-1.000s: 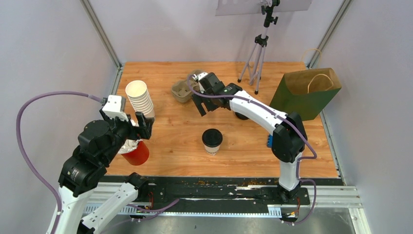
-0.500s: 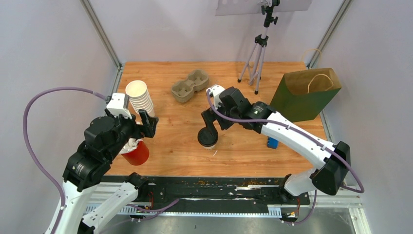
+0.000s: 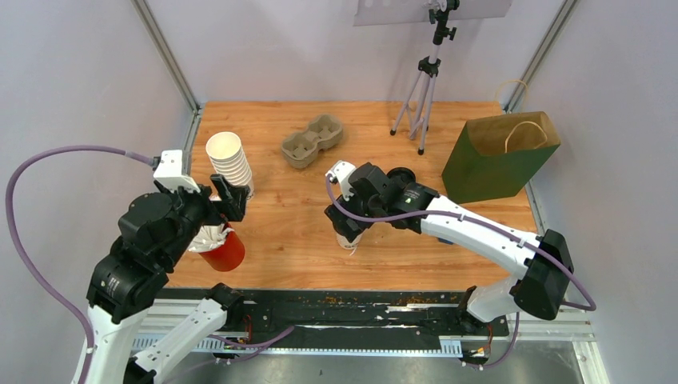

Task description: Pack the takeout coffee

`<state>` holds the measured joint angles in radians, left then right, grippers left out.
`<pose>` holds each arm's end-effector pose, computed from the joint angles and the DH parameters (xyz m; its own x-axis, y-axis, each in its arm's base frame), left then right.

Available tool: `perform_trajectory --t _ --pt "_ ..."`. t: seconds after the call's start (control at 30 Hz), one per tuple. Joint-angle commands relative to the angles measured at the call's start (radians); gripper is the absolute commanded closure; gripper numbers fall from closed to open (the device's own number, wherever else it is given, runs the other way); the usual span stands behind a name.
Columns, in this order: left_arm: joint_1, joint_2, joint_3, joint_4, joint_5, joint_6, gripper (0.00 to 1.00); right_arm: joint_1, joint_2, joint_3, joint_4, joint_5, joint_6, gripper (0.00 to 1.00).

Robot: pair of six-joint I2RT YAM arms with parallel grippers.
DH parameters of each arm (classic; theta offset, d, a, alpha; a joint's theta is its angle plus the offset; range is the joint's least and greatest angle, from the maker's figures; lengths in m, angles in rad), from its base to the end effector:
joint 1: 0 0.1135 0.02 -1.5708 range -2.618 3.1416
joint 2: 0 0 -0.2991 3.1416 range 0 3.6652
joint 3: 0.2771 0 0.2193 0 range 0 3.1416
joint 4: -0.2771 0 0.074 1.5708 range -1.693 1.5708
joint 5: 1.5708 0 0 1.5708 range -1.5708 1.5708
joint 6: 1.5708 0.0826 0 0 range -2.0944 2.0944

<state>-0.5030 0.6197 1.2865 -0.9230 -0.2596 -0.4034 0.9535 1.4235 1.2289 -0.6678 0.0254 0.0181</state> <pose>0.0575 -0.0074 0.4258 -0.3017 -0.2670 -0.9152 0.1413 0.9369 -0.3199 0.1734 0.2406 0.3085 -0.4541 -0.6084 -0.6509 -0.7975 0.6032 -0.0075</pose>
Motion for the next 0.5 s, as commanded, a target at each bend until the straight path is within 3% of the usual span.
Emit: perform_trajectory --t 0.0,0.27,0.47 --pt "-0.001 -0.017 0.011 -0.008 -0.02 -0.045 0.0 0.005 0.015 0.001 0.051 0.058 -0.083 0.0" --pt "-0.002 0.0 0.031 -0.004 0.038 0.061 0.0 0.005 0.069 0.023 0.057 0.004 -0.05 0.0" --pt "-0.002 -0.036 -0.007 0.037 0.062 0.053 0.0 0.007 0.115 0.035 0.058 -0.009 -0.037 0.0"
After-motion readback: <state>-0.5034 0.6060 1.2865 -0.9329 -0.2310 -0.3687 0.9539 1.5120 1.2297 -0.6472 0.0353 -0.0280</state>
